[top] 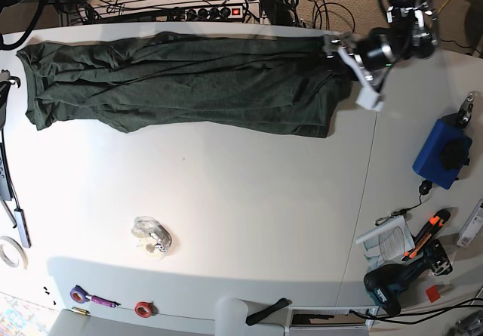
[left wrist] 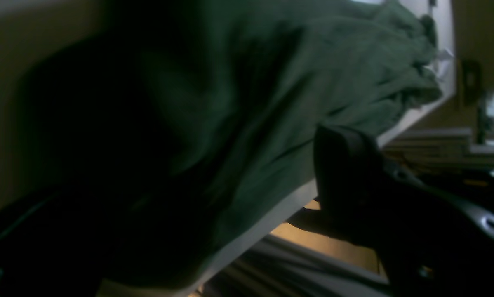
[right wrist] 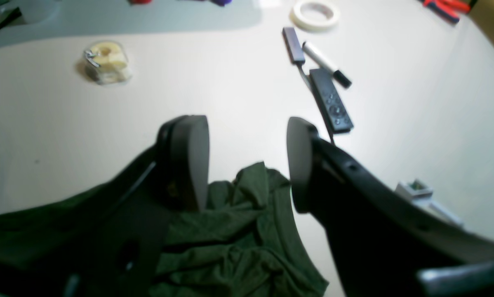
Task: Layout the t-shirt on the table in an organized manner, then fold the t-shirt properly
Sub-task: 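Grasp the shirt end with the left gripper and fold it toward the right gripper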
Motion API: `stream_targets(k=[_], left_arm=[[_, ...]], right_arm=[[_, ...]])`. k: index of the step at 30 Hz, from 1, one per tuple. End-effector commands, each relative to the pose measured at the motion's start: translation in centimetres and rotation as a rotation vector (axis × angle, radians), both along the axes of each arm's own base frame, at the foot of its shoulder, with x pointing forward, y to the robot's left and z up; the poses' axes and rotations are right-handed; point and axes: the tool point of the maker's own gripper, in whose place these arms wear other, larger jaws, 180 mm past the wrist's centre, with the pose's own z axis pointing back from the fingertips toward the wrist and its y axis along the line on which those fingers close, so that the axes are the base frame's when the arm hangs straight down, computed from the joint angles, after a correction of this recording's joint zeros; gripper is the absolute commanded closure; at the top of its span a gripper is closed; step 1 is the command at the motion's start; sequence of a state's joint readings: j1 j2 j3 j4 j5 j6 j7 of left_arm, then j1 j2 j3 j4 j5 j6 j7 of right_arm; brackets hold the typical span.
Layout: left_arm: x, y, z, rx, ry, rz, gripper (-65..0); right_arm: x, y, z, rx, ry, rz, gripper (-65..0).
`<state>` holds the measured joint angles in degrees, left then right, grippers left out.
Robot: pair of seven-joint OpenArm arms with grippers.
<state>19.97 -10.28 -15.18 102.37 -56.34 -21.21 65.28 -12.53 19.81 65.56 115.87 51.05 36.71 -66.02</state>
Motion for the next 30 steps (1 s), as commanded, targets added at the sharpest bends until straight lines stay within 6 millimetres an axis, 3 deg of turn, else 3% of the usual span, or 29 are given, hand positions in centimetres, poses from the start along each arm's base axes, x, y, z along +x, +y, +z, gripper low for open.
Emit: stream_targets(k=[1,6,8,10,13,17,19,23,30], left_arm=[[-0.3,-0.1,-0.4,0.034,0.014,-0.021,-51.7],[0.9,-0.8,-0.4,0.068,-0.01,-0.036,-51.4],[1.5,-0.9,-0.1,0.067,-0.028,-0.035,-45.7],[2.3,-0.9,0.4,0.065,-0.062,-0.026,-31.1],[3.9,-1.0,1.7,0.045,-0.166,-0.017,0.0],[5.4,-2.4,5.6,-0.079,-0.377,-0.047,0.0],[4.9,-4.1,8.5,-0.184,-0.486,-0.126,0.0],[3.7,-7.3,12.6,-0.356,-0.545,-0.183,0.0],[0.9,-15.8,14.1,-0.434,-0.568,-0.371,0.0]], right_arm=[[0.3,-0.1,1.4,-0.022,-0.041,0.015,-29.3],[0.2,-0.8,0.3,0.018,-0.024,-0.002,-29.3],[0.1,-1.1,-0.1,0.033,-0.02,-0.007,-29.3],[0.0,-1.3,-0.6,0.049,-0.015,-0.013,-29.3],[-0.1,-1.9,-1.4,0.081,-0.007,-0.026,-29.3],[-0.5,-3.1,-3.2,0.137,0.012,-0.059,-29.3],[-0.8,-4.1,-4.4,0.156,0.027,-0.094,-29.3],[-1.6,-6.3,-6.8,0.209,0.072,-0.149,-29.3],[-2.2,-8.6,-8.0,0.252,0.114,-0.184,-29.3]])
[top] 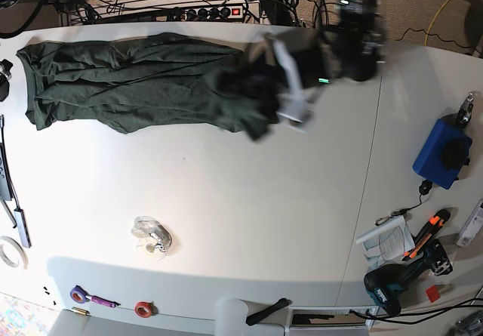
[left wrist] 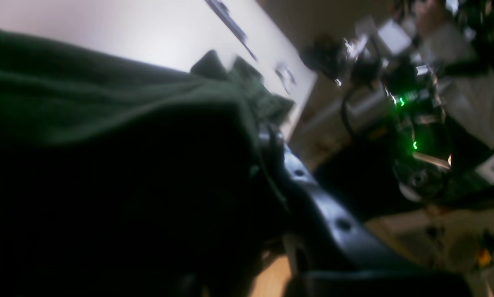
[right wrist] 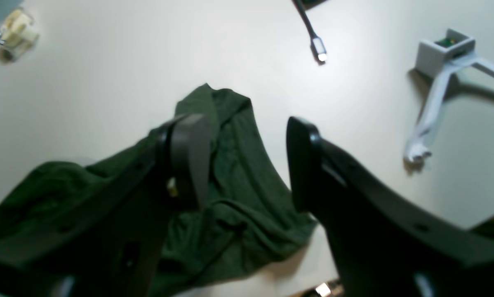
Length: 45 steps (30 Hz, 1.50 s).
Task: Layout the t-shirt on the table in an organized manner, then fold the t-shirt properly
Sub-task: 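Grasp the shirt end with the left gripper and fold it toward the right gripper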
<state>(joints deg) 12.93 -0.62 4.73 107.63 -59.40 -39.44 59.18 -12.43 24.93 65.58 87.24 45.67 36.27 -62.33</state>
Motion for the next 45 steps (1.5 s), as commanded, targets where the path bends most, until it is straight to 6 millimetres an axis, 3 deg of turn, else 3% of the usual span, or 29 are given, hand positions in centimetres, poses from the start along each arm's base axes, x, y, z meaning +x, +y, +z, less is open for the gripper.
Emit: stream_targets(k=[1,7,11,16,20,22,24,26,35,40,42,45], left_arm=[[0.3,-1.2,2.2,-0.061,-0.067,-0.01,0.0],[1.0,-6.0,1.9,0.107,-0.195,-0.036,0.0],[2.0,-7.8,0.0,0.245,-0.244,-0.027,0.0],[1.2,-10.1,-2.8,0.315,-0.217,-0.094,0.0],[0.8,-12.0,-3.6,0.309,-0.174,-0.125,0.0],[0.5,-13.0,-3.5,0.291,-0.161,-0.138,0.0],[0.0,-14.0,-3.0,0.262,-0.167,-0.169,-17.0],[-0.2,-14.7,-2.7,0.249,-0.158,-0.173,-26.1],[-1.0,-16.5,-3.2,0.299,-0.234,-0.221,-26.6],[-2.7,-17.7,-2.6,0.314,-0.334,-0.333,-26.5],[-2.7,-17.6,-1.3,0.327,-0.402,-0.378,-25.5],[-0.6,-16.4,2.4,0.357,-0.511,-0.337,-25.3]], right_arm=[[0.7,-0.8,2.4,-0.054,-0.049,0.015,-29.3],[0.6,-1.1,2.5,-0.069,-0.03,0.011,-29.3],[0.5,-1.2,2.4,-0.073,-0.021,0.008,-29.3],[0.5,-1.2,2.4,-0.073,-0.021,0.009,-29.3],[0.4,-1.2,2.3,-0.072,-0.018,0.009,-29.3],[0.3,-1.1,2.1,-0.068,-0.009,0.01,-29.3],[0.3,-1.1,2.0,-0.065,-0.003,0.01,-29.3],[0.3,-1.1,2.0,-0.063,0.0,0.01,-29.3],[0.2,-1.0,1.8,-0.057,0.006,0.01,-29.3],[0.2,-1.0,1.8,-0.058,0.005,0.01,-29.3],[0.2,-1.0,1.8,-0.059,0.003,0.01,-29.3],[0.2,-1.0,1.9,-0.061,0.001,0.01,-29.3]])
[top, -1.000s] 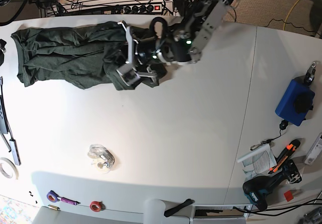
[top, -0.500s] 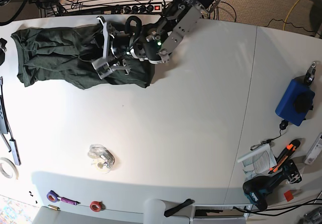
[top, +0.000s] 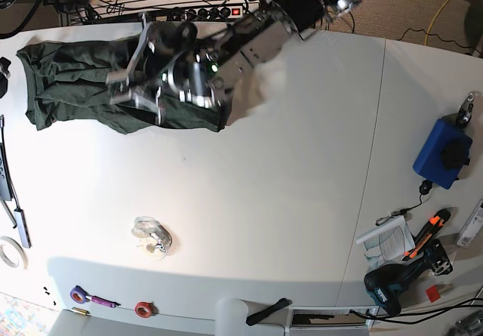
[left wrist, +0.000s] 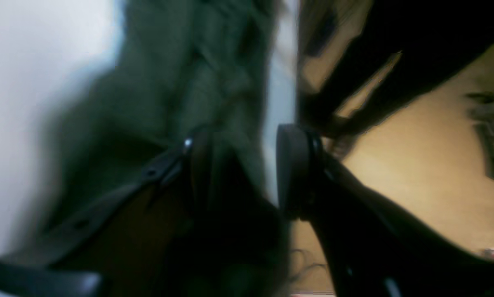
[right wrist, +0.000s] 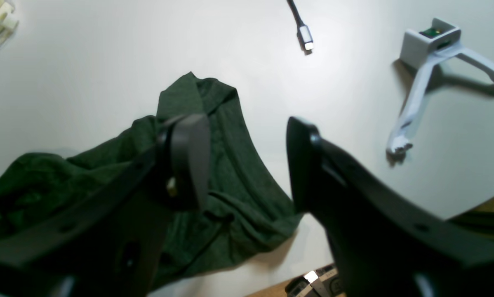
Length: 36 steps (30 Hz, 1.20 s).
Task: Layout the t-shirt on the table in an organized manner, then fold the t-shirt properly
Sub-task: 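Grasp the shirt end with the left gripper and fold it toward the right gripper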
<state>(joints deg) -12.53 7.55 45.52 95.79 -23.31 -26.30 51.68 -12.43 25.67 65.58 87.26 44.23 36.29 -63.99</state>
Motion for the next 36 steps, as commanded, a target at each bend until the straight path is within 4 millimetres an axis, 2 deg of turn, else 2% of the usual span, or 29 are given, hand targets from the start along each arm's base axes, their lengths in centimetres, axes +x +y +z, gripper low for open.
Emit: stream_targets(k=[1,2,4,6,9,11,13,16,21,26,31,36], left_arm=[[1.2,-0.2,3.6,-0.078,-0.051,0.025,-25.3],[2.3,0.6,4.6,-0.084,-0.079,0.06,-25.3],[4.7,3.0,5.0,-0.083,-0.101,0.147,-25.3],[6.9,5.8,3.8,-0.058,-0.08,0.243,-25.4],[9.1,10.0,0.9,0.006,-0.027,0.37,-25.4],[9.8,12.5,-1.0,0.046,0.018,0.45,-28.2],[9.9,14.7,-2.8,0.086,0.06,0.513,-34.2],[9.2,16.9,-5.1,0.15,0.115,0.553,-38.7],[6.9,16.1,-5.6,0.099,0.221,0.504,-38.7],[7.1,15.1,-5.7,0.062,0.245,0.514,-38.7],[6.9,13.3,-6.7,0.049,0.313,0.509,-38.6],[6.8,11.8,-5.7,0.009,0.315,0.482,-38.4]], right_arm=[[0.6,-0.7,2.1,-0.048,-0.047,0.012,-29.3],[0.6,-0.7,2.1,-0.048,-0.046,0.012,-29.3],[0.6,-0.6,2.1,-0.047,-0.046,0.012,-29.3],[0.6,-0.6,2.1,-0.047,-0.046,0.012,-29.3],[0.7,-0.7,2.2,-0.048,-0.05,0.012,-29.3],[0.7,-0.7,2.2,-0.05,-0.053,0.012,-29.3],[0.7,-0.6,2.3,-0.048,-0.057,0.013,-29.3],[0.8,-0.6,2.3,-0.047,-0.06,0.014,-29.3],[0.8,-0.6,2.3,-0.046,-0.059,0.013,-29.3],[0.7,-0.5,2.1,-0.042,-0.054,0.013,-29.3],[0.7,-0.5,2.1,-0.042,-0.052,0.013,-29.3],[0.7,-0.6,2.0,-0.043,-0.05,0.013,-29.3]])
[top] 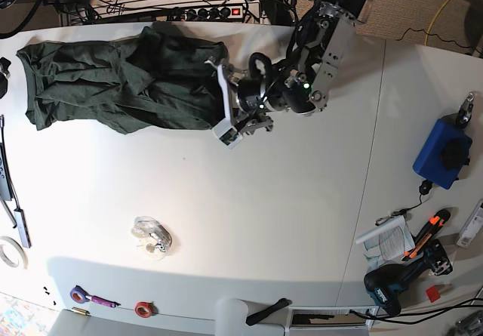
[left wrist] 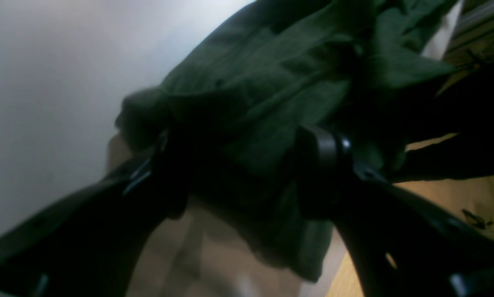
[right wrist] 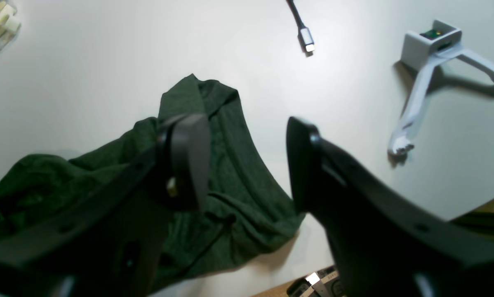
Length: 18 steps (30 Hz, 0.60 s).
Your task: Layout the t-shirt on the table in an organized manner, then fold the t-shirt properly
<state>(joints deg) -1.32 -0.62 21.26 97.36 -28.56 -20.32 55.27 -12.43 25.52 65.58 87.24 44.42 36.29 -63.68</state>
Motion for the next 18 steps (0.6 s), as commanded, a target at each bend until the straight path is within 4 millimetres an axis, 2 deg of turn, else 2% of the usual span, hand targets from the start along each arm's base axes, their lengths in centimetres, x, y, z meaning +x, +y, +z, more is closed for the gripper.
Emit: stream_targets(k=[1,3,5,6,8,9,13,18], left_arm=[[0.9,-0.9,2.1,-0.06,-0.043,0.002,-38.3],[1.2,-1.2,2.5,-0.068,-0.051,0.001,-35.0],[1.2,-1.5,2.8,-0.08,-0.054,-0.003,-28.2],[1.2,-1.6,3.0,-0.09,-0.053,-0.002,-22.1],[1.4,-1.7,3.3,-0.111,-0.065,0.008,-3.9],[1.6,-1.8,3.6,-0.128,-0.075,0.016,0.0],[2.3,-2.5,5.7,-0.222,-0.152,0.021,0.0],[1.9,-5.1,8.0,-0.273,-0.202,-0.036,0.0]], right_arm=[[0.6,-0.6,2.0,-0.046,-0.042,0.013,-29.3],[0.6,-0.6,2.1,-0.046,-0.042,0.012,-29.3],[0.6,-0.6,2.1,-0.046,-0.043,0.013,-29.3],[0.6,-0.6,2.1,-0.046,-0.043,0.013,-29.3],[0.6,-0.6,2.1,-0.046,-0.044,0.012,-29.3],[0.6,-0.6,2.1,-0.047,-0.045,0.012,-29.3],[0.6,-0.6,2.1,-0.047,-0.047,0.012,-29.3],[0.7,-0.6,2.2,-0.048,-0.051,0.012,-29.3]])
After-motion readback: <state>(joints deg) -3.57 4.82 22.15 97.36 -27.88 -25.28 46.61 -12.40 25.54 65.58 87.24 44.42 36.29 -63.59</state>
